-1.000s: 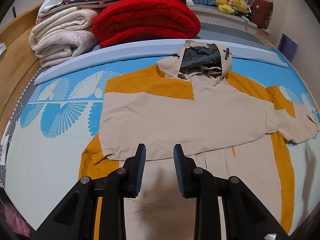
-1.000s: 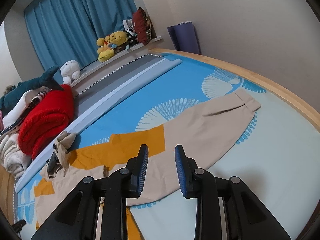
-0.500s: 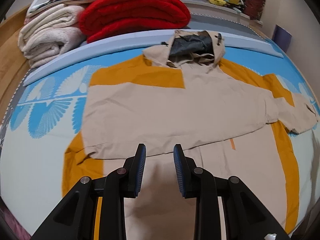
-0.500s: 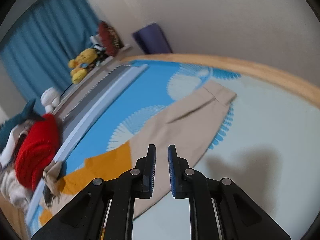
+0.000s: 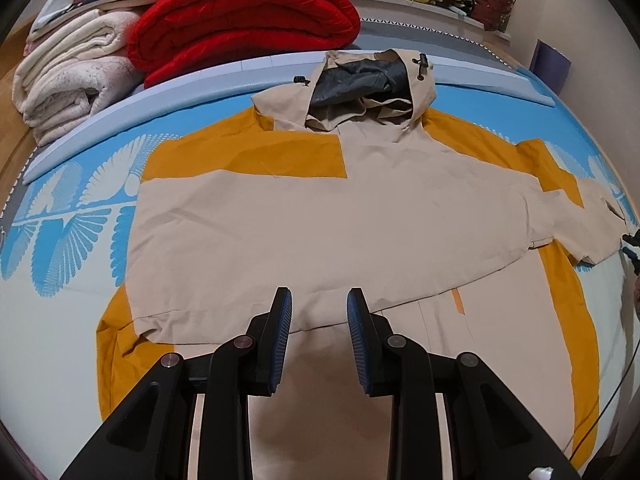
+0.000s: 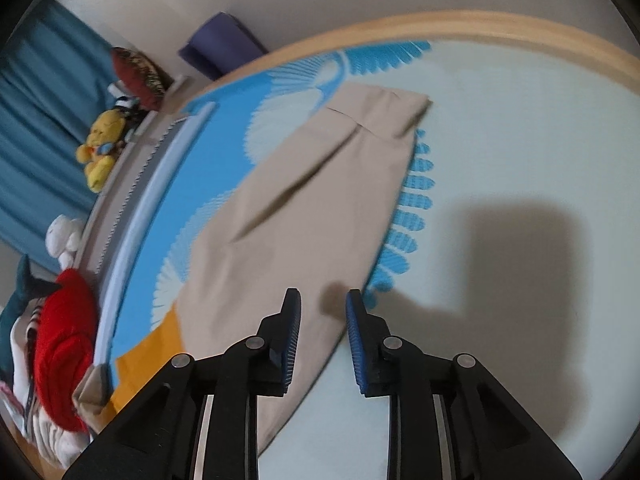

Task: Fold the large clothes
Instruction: 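Move the right gripper over to the other beige sleeve cuff, then close the right gripper on the sleeve cuff and lift it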

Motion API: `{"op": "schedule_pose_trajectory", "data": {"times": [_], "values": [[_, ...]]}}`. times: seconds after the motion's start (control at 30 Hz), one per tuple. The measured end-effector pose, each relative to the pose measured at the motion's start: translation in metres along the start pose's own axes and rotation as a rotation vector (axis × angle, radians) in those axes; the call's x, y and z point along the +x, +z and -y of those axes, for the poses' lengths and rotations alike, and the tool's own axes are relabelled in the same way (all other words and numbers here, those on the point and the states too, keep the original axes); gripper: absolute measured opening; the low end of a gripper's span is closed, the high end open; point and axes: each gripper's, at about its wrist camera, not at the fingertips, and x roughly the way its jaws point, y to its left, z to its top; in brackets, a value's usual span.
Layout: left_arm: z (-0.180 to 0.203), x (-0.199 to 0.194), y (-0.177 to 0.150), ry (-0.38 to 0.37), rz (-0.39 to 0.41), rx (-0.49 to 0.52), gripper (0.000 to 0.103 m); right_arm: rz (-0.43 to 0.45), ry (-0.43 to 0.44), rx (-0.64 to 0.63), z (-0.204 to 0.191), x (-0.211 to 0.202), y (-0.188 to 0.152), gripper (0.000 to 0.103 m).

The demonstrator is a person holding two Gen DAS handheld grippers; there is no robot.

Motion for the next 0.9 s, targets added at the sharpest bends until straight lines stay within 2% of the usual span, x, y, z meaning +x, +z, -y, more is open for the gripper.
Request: {"op": "schedule_pose_trajectory", "data": {"times": [0.23, 0.6, 0.67, 0.7, 0.73, 0.8, 0.9], "values": [[0.003, 0.006, -0.005, 0.004, -0.010, 0.032, 0.026, 0.035, 0.029, 0.034, 0.011, 0.014, 0.009, 0.031], [0.003, 0.008, -0.006, -0.002, -0.012, 0.024, 0.026, 0.080, 0.090, 0.114, 0.021, 0.019, 0.018, 0.030], [0.003, 0.007, -0.006, -0.002, -0.008, 0.027, 0.026, 0.099, 0.070, 0.119, 0.021, 0.018, 0.019, 0.020], [0.002, 0.006, -0.006, -0.003, -0.007, 0.026, 0.026, 0.108, 0.065, 0.120, 0.020, 0.017, 0.020, 0.010], [0.002, 0.006, -0.006, -0.003, -0.006, 0.025, 0.026, 0.121, 0.063, 0.120, 0.018, 0.016, 0.020, 0.006], [-0.001, 0.004, -0.005, -0.003, -0.001, 0.019, 0.026, 0.157, 0.052, 0.106, 0.010, 0.008, 0.021, 0.003], [-0.006, 0.000, -0.002, -0.006, 0.008, -0.004, 0.026, 0.240, 0.036, 0.004, -0.031, -0.019, 0.024, 0.003]]}}
